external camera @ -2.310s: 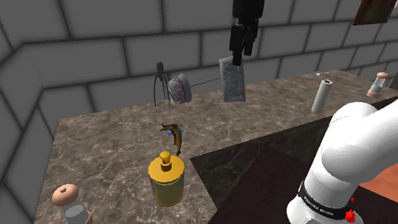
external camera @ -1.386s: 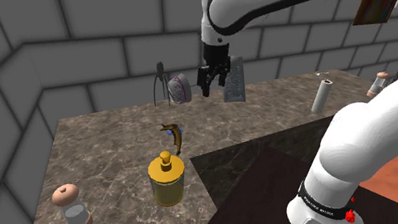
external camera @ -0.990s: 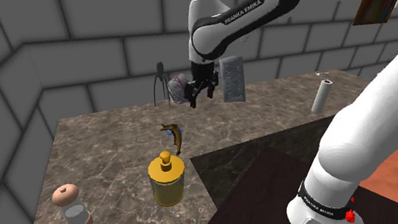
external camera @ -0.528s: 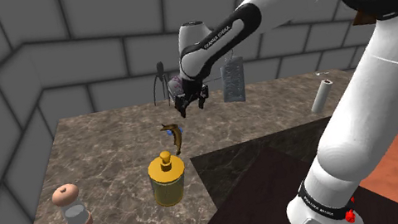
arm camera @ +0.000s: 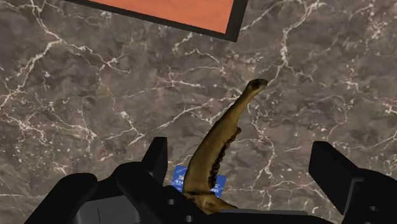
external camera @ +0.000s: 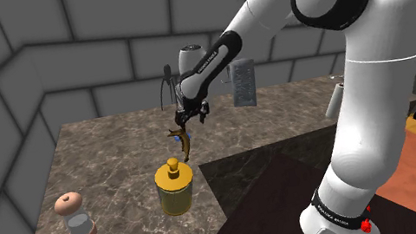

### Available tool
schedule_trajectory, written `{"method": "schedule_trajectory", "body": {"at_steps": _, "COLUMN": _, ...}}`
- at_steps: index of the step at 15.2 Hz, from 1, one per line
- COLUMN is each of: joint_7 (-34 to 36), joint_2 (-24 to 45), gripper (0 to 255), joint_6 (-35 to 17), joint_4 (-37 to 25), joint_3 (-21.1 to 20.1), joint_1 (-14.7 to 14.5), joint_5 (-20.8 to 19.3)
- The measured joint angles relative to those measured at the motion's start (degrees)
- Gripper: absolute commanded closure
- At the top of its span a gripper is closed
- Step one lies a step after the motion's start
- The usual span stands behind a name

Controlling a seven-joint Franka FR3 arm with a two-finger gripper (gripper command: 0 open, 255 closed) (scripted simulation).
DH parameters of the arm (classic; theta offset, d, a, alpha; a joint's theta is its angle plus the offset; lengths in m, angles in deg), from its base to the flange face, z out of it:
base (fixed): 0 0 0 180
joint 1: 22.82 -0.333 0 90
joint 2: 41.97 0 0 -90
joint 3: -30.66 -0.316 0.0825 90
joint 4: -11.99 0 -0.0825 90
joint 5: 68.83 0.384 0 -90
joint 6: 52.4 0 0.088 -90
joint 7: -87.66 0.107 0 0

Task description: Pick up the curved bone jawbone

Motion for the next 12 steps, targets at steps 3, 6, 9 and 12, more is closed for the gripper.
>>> {"method": "schedule_trajectory", "body": {"at_steps": 3, "joint_7": 1.57, "joint_2": 6.71, "gripper": 0, "joint_6": -2.46, "joint_4": -4.65, "joint_3": 1.02, "joint_1": 0.2, "joint_5": -0.39}}
{"method": "schedule_trajectory", "body": {"at_steps": 6, "joint_7": 3.29, "joint_2": 13.41, "gripper": 0, "joint_6": -3.42, "joint_4": -10.78, "joint_3": 1.84, "joint_1": 0.06, "joint_5": -0.36}}
{"method": "schedule_trajectory", "body": {"at_steps": 9, "joint_7": 4.76, "joint_2": 20.12, "gripper": 0, "joint_6": -4.89, "joint_4": -16.42, "joint_3": 2.67, "joint_1": 0.13, "joint_5": -0.12}}
{"method": "schedule_trajectory", "body": {"at_steps": 12, "joint_7": 5.9, "joint_2": 26.76, "gripper": 0, "joint_6": -4.88, "joint_4": -23.41, "joint_3": 3.24, "joint_1": 0.32, "joint_5": 0.42}}
